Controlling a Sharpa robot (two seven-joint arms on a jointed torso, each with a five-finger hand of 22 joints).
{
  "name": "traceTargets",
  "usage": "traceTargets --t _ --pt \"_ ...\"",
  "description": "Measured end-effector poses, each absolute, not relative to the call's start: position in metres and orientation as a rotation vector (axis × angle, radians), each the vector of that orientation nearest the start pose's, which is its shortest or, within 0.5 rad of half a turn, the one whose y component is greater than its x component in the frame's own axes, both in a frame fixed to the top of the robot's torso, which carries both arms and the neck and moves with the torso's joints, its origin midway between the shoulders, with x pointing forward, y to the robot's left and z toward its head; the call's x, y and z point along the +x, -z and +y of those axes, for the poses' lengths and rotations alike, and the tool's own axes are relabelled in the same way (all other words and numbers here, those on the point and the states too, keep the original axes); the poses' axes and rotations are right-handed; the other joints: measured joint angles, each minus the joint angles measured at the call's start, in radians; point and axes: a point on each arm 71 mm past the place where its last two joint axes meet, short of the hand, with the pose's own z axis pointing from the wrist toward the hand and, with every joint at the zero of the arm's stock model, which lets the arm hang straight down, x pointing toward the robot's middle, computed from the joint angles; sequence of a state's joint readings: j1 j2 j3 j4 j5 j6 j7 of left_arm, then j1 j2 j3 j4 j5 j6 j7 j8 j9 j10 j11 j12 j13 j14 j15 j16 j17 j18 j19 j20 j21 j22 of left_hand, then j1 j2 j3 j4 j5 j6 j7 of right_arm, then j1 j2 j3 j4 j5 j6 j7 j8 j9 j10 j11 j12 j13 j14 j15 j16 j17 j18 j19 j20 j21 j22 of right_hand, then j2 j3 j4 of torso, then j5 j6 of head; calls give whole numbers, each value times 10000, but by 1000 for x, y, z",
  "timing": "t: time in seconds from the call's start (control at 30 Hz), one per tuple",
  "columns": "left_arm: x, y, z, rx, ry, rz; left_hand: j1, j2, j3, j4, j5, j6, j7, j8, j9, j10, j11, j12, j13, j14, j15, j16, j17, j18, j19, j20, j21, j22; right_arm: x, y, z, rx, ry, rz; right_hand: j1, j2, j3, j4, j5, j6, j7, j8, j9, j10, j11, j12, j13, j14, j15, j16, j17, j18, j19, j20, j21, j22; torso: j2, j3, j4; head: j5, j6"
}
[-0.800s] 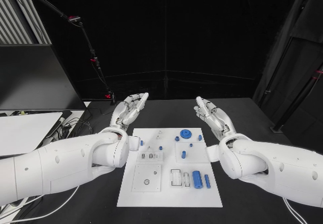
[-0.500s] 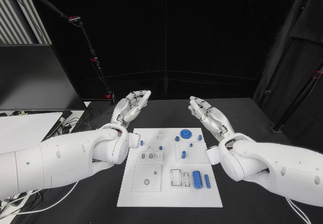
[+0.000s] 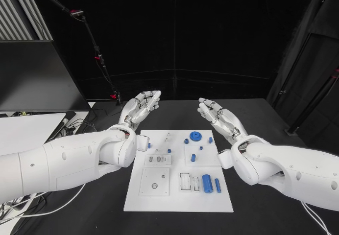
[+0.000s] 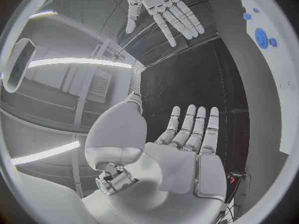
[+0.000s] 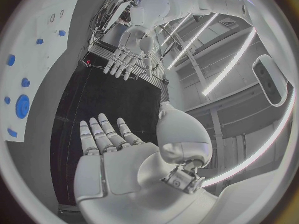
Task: Assemble the parts on the task board
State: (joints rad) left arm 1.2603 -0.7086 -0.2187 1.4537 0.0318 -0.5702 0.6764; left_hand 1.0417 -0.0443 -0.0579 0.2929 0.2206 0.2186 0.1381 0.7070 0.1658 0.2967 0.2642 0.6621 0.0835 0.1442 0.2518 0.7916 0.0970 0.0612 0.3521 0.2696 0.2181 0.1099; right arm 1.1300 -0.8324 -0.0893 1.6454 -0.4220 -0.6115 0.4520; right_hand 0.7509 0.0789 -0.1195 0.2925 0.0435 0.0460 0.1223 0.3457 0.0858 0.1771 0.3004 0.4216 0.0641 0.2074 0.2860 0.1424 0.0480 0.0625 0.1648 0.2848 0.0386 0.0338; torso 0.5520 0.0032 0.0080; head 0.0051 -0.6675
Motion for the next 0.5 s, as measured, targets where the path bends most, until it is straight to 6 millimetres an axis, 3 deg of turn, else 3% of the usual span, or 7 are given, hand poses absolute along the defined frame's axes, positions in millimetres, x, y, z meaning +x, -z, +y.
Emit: traceTargets --t 0.07,0.33,0.5 --pt "492 198 180 -9384 14220 12318 0 0 0 0 0 0 0 0 -22 0 0 0 -23 29 29 0 -26 108 32 79 60 19 446 201 -175 6810 -13652 13989 0 0 0 0 0 30 30 0 0 0 0 32 1 35 34 54 10 0 0 0 0 10 5 -3 0 2 -31" --pt "492 197 179 -9375 14284 12322 39 39 0 0 0 0 0 39 -42 34 35 39 -33 53 53 40 -45 108 52 126 61 30 446 201 -179 6800 -13589 14070 158 106 -145 1 0 30 30 106 -20 224 -3 495 56 436 -5 409 69 -1 166 49 120 61 122 -23 -6 -43 -35" --pt "492 195 180 -9361 14308 12307 39 39 0 0 0 6 -7 39 -56 73 1 39 -36 53 53 40 -56 106 52 126 61 37 447 201 -185 6833 -13484 14111 272 123 -231 16 0 30 30 213 -48 566 -12 958 105 832 -39 736 105 -1 509 31 270 147 236 -8 -3 -50 -6"
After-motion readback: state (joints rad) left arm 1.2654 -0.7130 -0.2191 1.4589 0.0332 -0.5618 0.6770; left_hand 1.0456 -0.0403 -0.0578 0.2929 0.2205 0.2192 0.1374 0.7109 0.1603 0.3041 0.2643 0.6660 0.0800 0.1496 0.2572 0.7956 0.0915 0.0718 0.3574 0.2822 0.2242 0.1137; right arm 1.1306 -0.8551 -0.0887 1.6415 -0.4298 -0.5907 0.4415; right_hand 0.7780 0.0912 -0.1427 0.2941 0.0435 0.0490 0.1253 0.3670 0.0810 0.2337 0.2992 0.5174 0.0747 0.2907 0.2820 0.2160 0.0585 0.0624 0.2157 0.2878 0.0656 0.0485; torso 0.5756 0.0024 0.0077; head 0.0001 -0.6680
